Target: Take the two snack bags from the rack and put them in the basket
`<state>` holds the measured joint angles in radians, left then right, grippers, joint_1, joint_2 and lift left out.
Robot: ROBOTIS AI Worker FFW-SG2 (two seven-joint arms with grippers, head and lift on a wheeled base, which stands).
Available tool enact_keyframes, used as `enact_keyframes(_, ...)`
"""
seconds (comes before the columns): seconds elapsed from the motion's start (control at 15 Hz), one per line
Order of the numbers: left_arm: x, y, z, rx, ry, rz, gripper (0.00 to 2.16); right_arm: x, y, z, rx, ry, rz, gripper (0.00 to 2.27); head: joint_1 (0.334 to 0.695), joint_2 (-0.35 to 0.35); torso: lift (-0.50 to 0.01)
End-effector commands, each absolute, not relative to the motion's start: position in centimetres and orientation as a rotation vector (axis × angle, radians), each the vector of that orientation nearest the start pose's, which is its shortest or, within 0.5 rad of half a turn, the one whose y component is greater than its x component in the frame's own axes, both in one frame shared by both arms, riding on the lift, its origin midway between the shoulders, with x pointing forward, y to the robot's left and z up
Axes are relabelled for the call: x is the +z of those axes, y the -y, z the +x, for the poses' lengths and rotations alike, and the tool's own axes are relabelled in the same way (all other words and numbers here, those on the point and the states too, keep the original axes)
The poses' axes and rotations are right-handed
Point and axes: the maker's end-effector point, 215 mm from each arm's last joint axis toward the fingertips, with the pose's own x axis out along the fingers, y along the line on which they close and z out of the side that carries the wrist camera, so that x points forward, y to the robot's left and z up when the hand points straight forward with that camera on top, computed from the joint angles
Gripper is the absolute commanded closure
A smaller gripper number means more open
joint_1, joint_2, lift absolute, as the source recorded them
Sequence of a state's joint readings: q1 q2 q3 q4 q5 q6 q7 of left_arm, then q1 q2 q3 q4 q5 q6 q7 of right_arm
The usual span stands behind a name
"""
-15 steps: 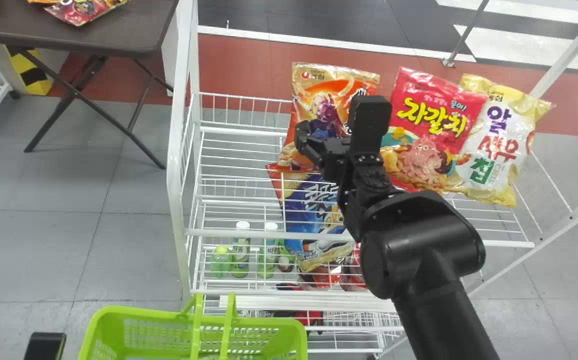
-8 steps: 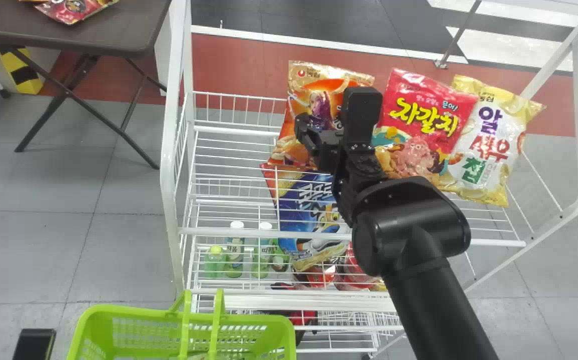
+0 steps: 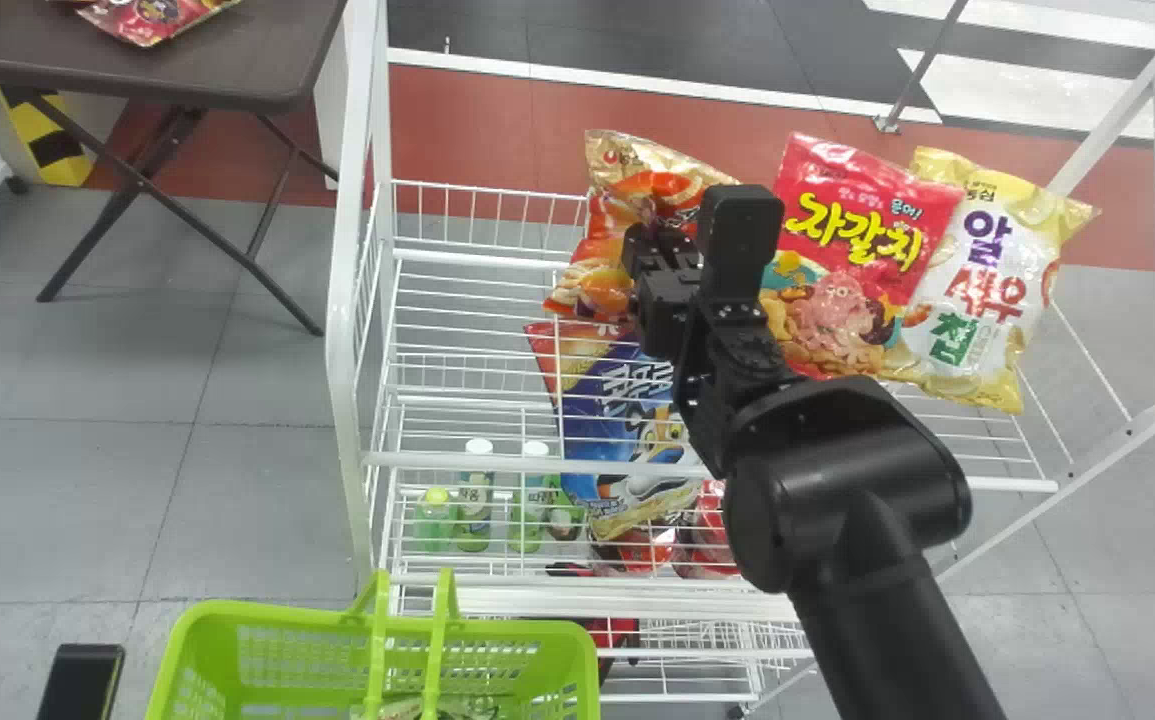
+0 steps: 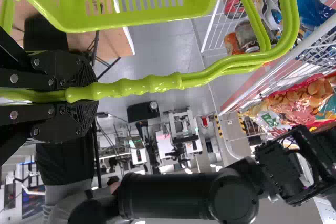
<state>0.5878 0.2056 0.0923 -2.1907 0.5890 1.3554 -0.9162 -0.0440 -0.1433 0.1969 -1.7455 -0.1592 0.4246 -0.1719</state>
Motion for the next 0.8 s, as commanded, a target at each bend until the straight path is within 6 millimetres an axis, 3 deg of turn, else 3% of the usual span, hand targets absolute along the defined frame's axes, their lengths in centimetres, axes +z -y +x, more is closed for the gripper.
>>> enact_keyframes(0.0, -43.4, -5.3, 16.6, -1.055, -1.114, -0.871, 1.84, -35.4, 18.5, 57.8, 0.065, -0.237, -0.030, 2.25, 0.695, -0.194, -0.011)
enact_keyframes(0.13, -43.1, -5.3, 16.5, -1.057, -1.110, -0.874, 1.84, -34.4, 19.8, 55.6, 0.067, -0.235, -0.045, 2.25, 0.695, -0.199, -0.011)
enact_keyframes(0.33, -42.9, -5.1, 16.3, -1.062, -1.108, -0.869, 1.84, -31.7, 20.7, 50.0, 0.087, -0.207, -0.039, 2.25, 0.695, -0.235, -0.011)
enact_keyframes(0.53, -42.6, -5.0, 16.3, -1.068, -1.104, -0.862, 1.84, -30.2, 19.4, 44.9, 0.136, -0.240, -0.056, 2.25, 0.695, -0.270, -0.011)
enact_keyframes(0.73, -42.3, -4.8, 16.1, -1.072, -1.107, -0.861, 1.84, -32.2, 18.5, 40.5, 0.157, -0.376, -0.096, 2.25, 0.695, -0.276, -0.011)
